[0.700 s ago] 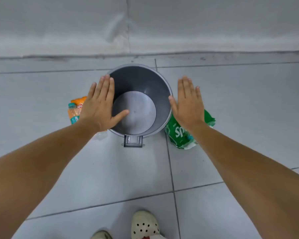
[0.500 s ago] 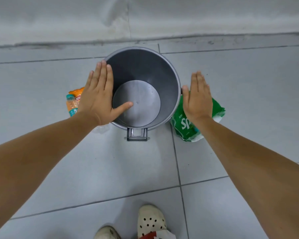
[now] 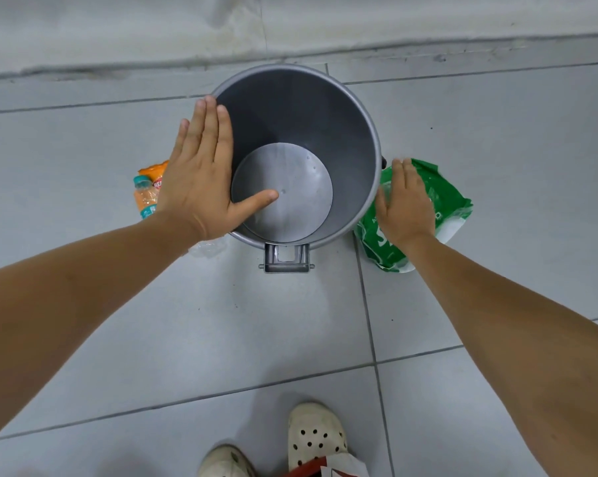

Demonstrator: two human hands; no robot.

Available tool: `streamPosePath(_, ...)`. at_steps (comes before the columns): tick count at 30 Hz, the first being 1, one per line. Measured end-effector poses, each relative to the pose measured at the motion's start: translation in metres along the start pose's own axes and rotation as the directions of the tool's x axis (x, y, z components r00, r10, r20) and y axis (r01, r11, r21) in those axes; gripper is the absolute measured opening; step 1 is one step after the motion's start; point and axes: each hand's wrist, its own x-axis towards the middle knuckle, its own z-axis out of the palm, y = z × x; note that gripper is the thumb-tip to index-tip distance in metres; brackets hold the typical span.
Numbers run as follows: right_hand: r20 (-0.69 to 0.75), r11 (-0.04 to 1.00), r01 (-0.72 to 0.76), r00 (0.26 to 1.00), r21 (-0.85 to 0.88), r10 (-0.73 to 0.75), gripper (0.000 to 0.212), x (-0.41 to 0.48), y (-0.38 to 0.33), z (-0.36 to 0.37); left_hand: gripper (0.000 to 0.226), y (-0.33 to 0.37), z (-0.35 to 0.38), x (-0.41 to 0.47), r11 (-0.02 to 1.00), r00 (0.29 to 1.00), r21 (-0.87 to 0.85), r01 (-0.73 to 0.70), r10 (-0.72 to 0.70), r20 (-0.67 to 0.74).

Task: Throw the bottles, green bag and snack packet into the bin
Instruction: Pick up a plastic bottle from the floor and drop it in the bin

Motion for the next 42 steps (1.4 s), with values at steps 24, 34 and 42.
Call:
streamPosePath(24, 0.01, 0.897, -0.419, 0.907, 0.143, 0.422, 0.043, -0.011, -0.003, 0.018, 0.116, 0.0, -0.002, 0.0, 1.0, 1.0, -0.021, 0.002, -0.002, 0.006)
streamPosePath(34, -0.507, 0.891, 0.165, 0.858, 0.422, 0.081, 0.032, -0.026, -0.097, -0.083, 0.118, -0.001, -0.002, -0.001, 0.997, 1.0, -0.071, 0.006, -0.006, 0.005)
streamPosePath(42, -0.393, 0.923, 0.326, 0.891, 0.203, -0.228, 0.045, -0.041, -0.128, -0.04, 0.118, -0.001, 0.001, -0.001, 0.997, 1.0, -0.071, 0.013, -0.014, -0.004)
